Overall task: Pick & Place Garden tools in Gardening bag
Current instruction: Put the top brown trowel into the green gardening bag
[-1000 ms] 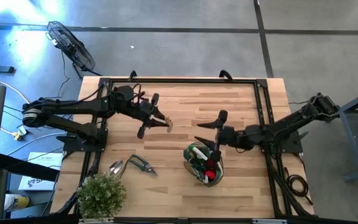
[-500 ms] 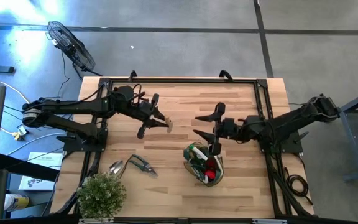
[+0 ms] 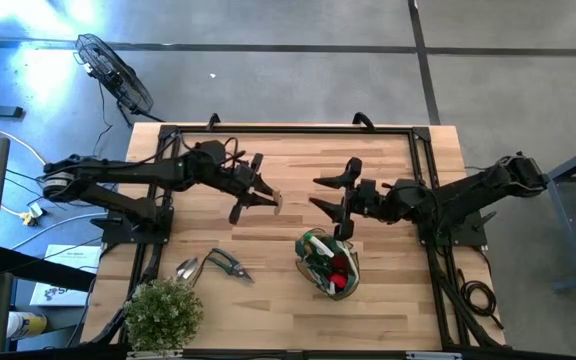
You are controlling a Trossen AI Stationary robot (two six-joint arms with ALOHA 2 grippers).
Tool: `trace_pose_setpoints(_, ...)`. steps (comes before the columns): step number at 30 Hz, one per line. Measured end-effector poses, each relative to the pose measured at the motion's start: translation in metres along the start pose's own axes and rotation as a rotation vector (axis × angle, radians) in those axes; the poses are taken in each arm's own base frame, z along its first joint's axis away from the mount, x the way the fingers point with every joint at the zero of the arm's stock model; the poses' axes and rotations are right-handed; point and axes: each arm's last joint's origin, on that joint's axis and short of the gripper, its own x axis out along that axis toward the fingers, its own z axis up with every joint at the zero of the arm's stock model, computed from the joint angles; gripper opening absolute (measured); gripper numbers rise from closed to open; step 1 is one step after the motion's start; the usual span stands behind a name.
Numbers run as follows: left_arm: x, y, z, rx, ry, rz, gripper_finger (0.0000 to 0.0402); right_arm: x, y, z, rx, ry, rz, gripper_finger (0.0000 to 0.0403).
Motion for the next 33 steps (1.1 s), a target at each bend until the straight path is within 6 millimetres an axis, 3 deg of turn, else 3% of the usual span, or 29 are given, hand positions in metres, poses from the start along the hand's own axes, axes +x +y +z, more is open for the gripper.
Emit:
trace_pose_setpoints(15,0.005,0.002,-0.001,0.001,-0.023,-0.001,0.0055,0.014,0.005,-0.014,-0.001,0.045,0.001,0.0207)
trace_pose_setpoints(22,0.005,0.002,-0.001,-0.002,-0.020,-0.002,0.0055,0.029,0.010,-0.008,-0.027,0.090,0.023,0.0207)
trace_pose_setpoints(33,0.005,0.002,-0.002,-0.008,-0.010,-0.007,0.0055,0.034,0.008,-0.006,0.017,0.134,0.010,0.0207)
